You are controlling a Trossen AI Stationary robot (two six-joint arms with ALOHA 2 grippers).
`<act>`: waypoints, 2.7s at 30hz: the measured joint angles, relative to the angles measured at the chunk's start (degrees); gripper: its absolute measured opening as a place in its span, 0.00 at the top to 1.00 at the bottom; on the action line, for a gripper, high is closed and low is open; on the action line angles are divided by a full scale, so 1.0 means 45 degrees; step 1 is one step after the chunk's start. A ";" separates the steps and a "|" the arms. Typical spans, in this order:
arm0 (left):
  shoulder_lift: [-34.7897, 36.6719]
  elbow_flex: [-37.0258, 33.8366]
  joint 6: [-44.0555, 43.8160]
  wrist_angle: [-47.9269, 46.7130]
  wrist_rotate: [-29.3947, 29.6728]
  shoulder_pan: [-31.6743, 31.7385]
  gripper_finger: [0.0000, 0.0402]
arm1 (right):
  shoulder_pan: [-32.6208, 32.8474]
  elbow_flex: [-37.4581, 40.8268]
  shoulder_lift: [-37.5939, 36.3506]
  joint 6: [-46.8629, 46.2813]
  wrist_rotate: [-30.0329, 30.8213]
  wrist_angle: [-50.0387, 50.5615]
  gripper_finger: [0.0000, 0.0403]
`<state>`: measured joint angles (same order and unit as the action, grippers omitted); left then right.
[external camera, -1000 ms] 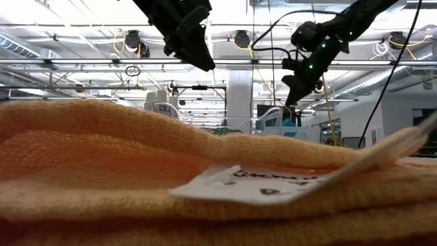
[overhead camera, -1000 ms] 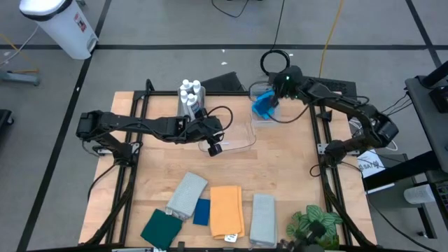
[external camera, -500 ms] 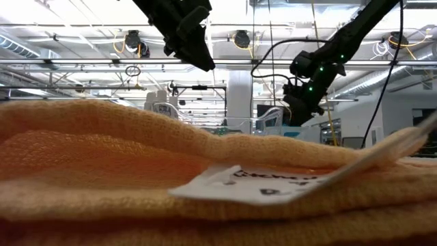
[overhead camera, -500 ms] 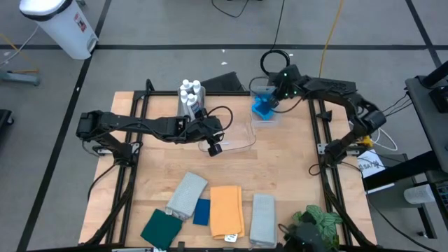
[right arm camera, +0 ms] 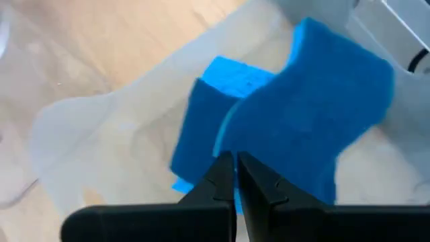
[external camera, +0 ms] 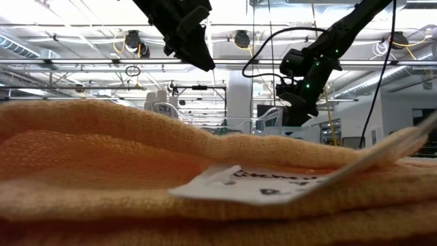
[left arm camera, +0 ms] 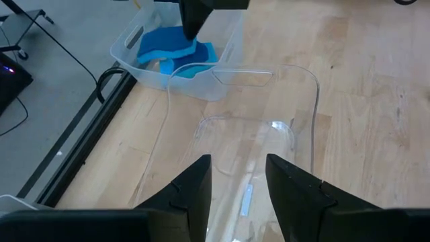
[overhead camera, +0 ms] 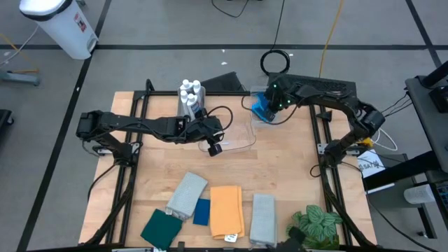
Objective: Pick & Place Kitchen Items
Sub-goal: Put the blue sponge into the white bin
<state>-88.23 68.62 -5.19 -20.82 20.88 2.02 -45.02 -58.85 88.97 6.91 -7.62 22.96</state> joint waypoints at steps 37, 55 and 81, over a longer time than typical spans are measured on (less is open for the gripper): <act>-0.4034 -0.0646 -0.1122 -0.1690 -0.6649 -0.5407 0.30 | 0.5747 0.0005 -0.3206 -0.0625 0.1386 0.0001 1.00; -0.5020 -0.0600 -0.0516 -0.1630 -0.7284 -0.5338 0.75 | 0.8124 0.0005 -0.3206 -0.1490 0.1741 -0.0101 1.00; -0.1132 0.1174 0.0998 -0.4376 -0.0841 -0.4502 0.98 | 0.8063 0.1237 -0.6391 -0.0758 0.1681 -0.1076 1.00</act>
<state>-93.32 73.90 -0.70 -40.51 17.10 -18.24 -8.73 -53.28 60.21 3.50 -0.05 18.12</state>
